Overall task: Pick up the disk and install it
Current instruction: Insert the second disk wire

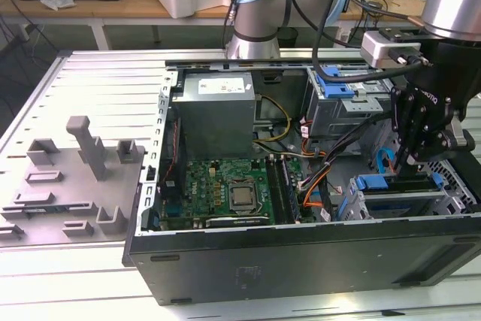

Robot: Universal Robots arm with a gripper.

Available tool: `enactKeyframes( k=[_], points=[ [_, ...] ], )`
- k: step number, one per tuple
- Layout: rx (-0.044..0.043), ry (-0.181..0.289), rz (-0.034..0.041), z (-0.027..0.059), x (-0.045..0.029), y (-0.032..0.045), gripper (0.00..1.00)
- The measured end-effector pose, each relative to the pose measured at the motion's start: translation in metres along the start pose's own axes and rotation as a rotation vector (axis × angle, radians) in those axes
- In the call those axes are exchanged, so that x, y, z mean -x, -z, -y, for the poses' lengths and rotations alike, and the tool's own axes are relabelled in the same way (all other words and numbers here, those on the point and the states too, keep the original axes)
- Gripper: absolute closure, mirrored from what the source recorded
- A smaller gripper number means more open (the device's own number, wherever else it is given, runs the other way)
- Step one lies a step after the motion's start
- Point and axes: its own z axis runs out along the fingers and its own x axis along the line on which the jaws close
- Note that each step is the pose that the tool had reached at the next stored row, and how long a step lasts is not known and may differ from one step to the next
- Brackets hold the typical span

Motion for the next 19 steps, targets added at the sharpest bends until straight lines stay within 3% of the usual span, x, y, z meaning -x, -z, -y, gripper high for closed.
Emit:
enactKeyframes(
  k=[19],
  points=[
    [-0.0006,0.003,0.0001,-0.0001,0.0007,-0.0036,0.84]
  ],
)
